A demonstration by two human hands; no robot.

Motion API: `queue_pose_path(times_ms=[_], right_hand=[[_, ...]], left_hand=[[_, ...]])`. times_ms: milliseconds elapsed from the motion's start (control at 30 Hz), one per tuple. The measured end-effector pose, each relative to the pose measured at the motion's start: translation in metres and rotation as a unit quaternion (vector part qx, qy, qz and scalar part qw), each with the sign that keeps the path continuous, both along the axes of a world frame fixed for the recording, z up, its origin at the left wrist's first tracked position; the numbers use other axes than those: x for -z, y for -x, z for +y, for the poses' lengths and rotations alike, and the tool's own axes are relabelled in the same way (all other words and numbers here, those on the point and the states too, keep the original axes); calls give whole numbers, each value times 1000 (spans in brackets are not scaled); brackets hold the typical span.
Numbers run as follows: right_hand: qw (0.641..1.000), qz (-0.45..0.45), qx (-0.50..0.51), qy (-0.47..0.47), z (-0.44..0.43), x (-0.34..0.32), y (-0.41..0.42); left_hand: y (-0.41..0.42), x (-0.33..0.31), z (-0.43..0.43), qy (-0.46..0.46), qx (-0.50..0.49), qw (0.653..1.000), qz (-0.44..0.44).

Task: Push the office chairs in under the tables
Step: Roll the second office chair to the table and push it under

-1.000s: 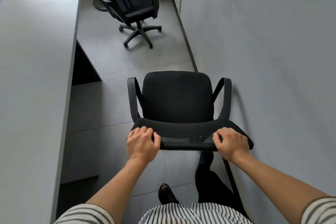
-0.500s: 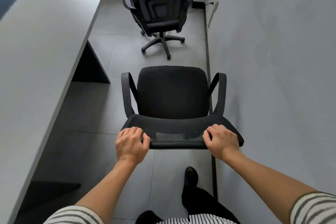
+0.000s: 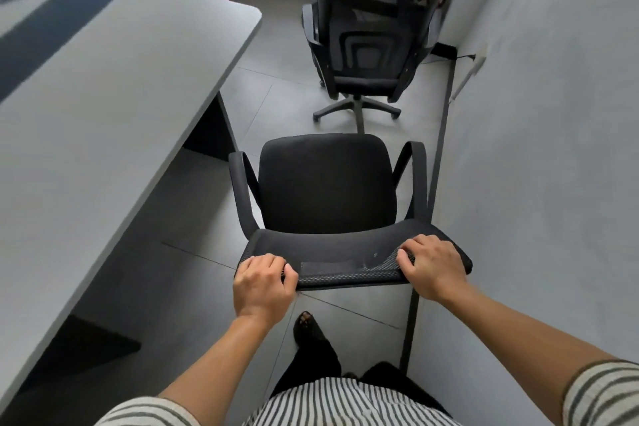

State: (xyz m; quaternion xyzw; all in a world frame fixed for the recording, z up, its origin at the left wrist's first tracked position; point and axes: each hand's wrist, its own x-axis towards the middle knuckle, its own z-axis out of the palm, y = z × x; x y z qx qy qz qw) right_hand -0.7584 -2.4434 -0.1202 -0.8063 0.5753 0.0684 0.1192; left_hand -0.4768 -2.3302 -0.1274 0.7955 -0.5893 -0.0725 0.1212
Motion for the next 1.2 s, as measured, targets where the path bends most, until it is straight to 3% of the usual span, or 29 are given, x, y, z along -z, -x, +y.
queue_pose_path(times_ms=[267, 500, 833, 1200], right_hand=[[997, -9, -79, -18, -60, -8, -4], [973, 0, -232, -7, -123, -8, 4], [892, 0, -452, 30, -209, -13, -52], [867, -34, -496, 30, -186, -5, -154]], left_hand=[[11, -9, -20, 14, -50, 998, -22], [67, -4, -11, 16, -187, 982, -9], [141, -12, -11, 31, -372, 928, 17], [102, -12, 12, -32, -527, 848, 43]])
